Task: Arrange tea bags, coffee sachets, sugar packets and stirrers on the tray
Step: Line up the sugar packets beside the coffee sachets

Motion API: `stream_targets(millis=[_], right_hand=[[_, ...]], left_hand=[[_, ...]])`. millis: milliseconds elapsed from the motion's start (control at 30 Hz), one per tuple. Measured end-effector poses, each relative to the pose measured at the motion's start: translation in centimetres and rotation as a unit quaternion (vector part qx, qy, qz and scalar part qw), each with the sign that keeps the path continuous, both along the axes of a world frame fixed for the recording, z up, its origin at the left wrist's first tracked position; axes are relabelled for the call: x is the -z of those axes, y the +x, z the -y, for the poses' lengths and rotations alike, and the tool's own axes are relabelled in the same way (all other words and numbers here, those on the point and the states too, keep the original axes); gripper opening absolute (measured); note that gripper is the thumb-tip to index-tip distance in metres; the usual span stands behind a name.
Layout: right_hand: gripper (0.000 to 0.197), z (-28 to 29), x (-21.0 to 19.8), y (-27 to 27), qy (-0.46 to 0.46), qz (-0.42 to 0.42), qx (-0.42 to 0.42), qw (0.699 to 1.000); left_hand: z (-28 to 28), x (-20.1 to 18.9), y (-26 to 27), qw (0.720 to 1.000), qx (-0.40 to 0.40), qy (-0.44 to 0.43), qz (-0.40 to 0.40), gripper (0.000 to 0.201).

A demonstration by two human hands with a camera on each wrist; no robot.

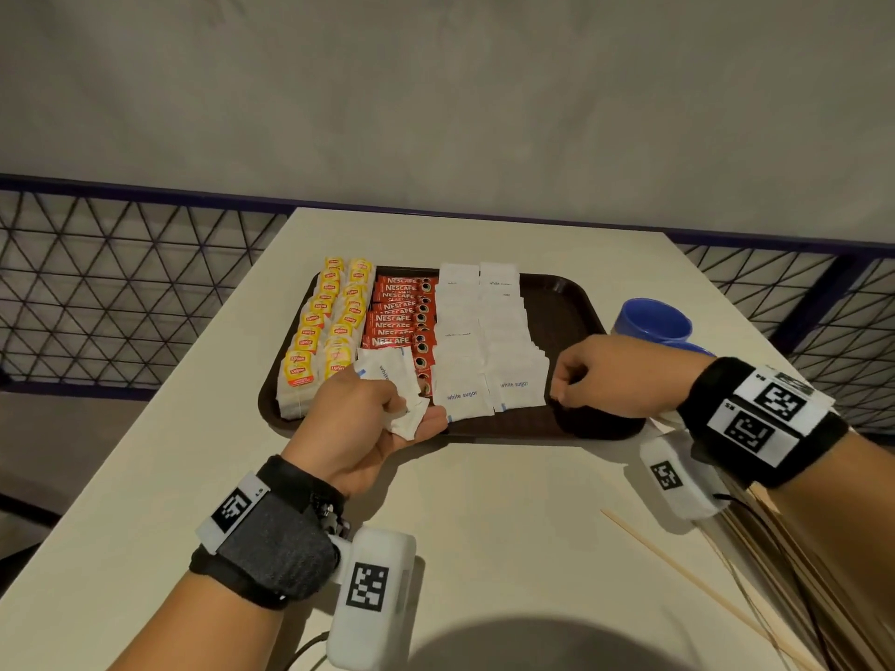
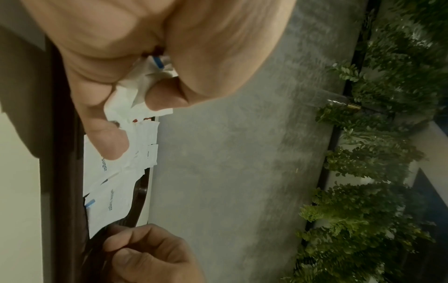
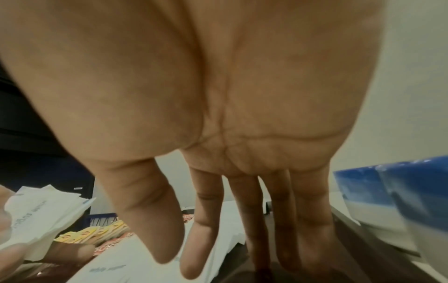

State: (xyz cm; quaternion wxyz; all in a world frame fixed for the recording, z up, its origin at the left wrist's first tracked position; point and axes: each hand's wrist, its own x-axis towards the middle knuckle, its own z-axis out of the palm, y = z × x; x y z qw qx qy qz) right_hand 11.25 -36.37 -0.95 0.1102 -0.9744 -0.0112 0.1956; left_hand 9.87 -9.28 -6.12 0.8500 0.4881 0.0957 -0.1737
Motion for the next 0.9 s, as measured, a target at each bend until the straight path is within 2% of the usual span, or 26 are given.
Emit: stream_targets(millis=[233,333,467,600,767,900], right_hand=[[0.015,-1.8,0.0,-0.4,0.021,-0.011,-0.025,0.999],[0.017,-1.9,-0.1,-0.3,0.014,-0.008,-0.028,0.999],[0.016,-1.7,-0.1,-0.2,0.009,-0.004,-0.026,1.0],[0.013,-1.4,-0.3,-0.3,0.013,0.035,-0.037,0.999],[0.034,-1.7,0.0,-1.0,-0.018,-0.001,-0.121,0.992],[0.042,-1.9,0.3,-1.3,-0.044,-0.004,-0.119,0.992]], left_hand=[[0.5,0.1,-0.1,1.0,0.023,0.018,-0.001,0.037],[1.0,0.2,-0.3,0.999,0.036,0.016,0.005,0.04],[1.3,0.4,-0.4,1.0,0.018,0.003,0.014,0.04],[1.0,0.1,-0.2,0.999,-0.012,-0.035,0.033,0.038],[1.0,-0.1,-0.4,0.998,0.006,-0.056,0.029,0.039],[1.0,0.0,-0.6,0.997,0.032,-0.069,0.018,0.042]])
